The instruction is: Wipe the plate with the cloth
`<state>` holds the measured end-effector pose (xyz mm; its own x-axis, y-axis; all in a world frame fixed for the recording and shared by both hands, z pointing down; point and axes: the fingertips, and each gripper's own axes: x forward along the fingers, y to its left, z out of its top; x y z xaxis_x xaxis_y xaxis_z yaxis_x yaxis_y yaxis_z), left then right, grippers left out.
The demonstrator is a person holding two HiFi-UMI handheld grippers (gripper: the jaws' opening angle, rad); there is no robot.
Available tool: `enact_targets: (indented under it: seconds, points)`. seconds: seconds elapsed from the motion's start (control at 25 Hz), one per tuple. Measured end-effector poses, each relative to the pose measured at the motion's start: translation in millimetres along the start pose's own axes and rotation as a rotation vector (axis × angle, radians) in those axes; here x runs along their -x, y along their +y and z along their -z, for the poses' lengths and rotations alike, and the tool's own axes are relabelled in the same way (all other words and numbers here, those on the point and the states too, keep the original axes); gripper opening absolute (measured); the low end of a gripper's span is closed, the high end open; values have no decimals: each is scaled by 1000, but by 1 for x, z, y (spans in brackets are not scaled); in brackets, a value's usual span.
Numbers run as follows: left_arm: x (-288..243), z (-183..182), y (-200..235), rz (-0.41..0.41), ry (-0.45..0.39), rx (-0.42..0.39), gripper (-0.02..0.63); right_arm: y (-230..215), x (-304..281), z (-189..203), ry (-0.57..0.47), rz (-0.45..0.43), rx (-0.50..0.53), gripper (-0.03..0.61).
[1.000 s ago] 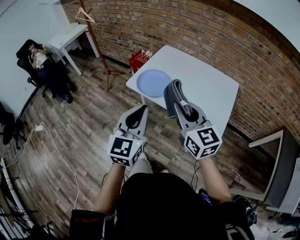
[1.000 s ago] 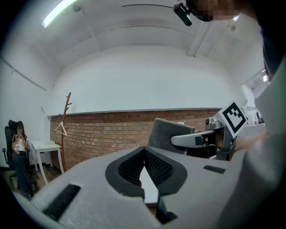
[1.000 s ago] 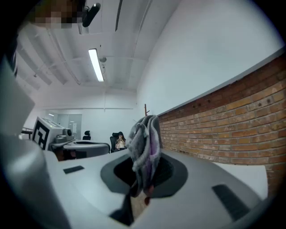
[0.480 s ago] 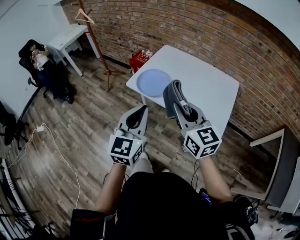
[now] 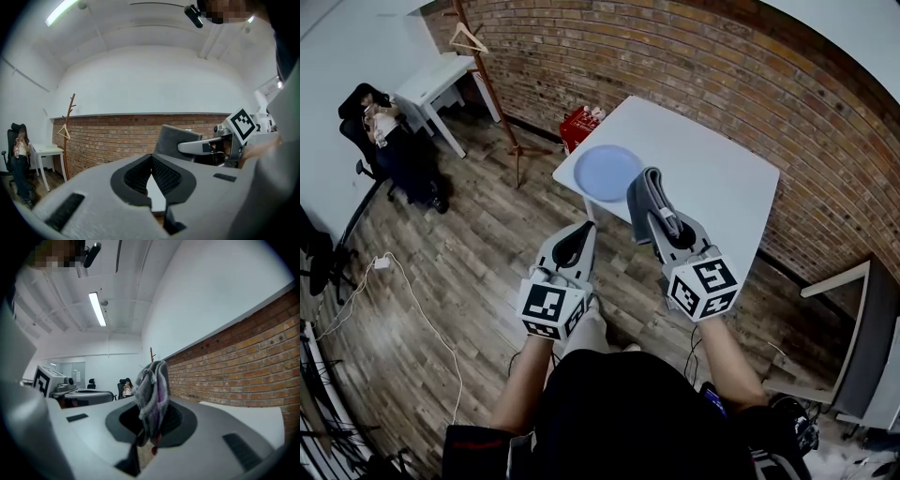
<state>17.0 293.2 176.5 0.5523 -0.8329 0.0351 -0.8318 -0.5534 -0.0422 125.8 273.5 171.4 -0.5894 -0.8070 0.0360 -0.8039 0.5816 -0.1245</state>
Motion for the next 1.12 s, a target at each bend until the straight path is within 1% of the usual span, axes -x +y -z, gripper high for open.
enact_targets:
  seconds: [0.28,0.8,0.92,1.12]
  points:
    - [-27,0,27,17,-2,0,17,-11,-33,-3,0,7,12,51]
    - [-94,-2,103,24,3,7,17,-46,-123,-11,16,17,22,51]
    - [-109,-5,120,39,-1,20,17,-53,-143,-14,25,22,23,51]
    - [-130,-5,144,57,15,24,17,-60,-176,-18,46,39,20,51]
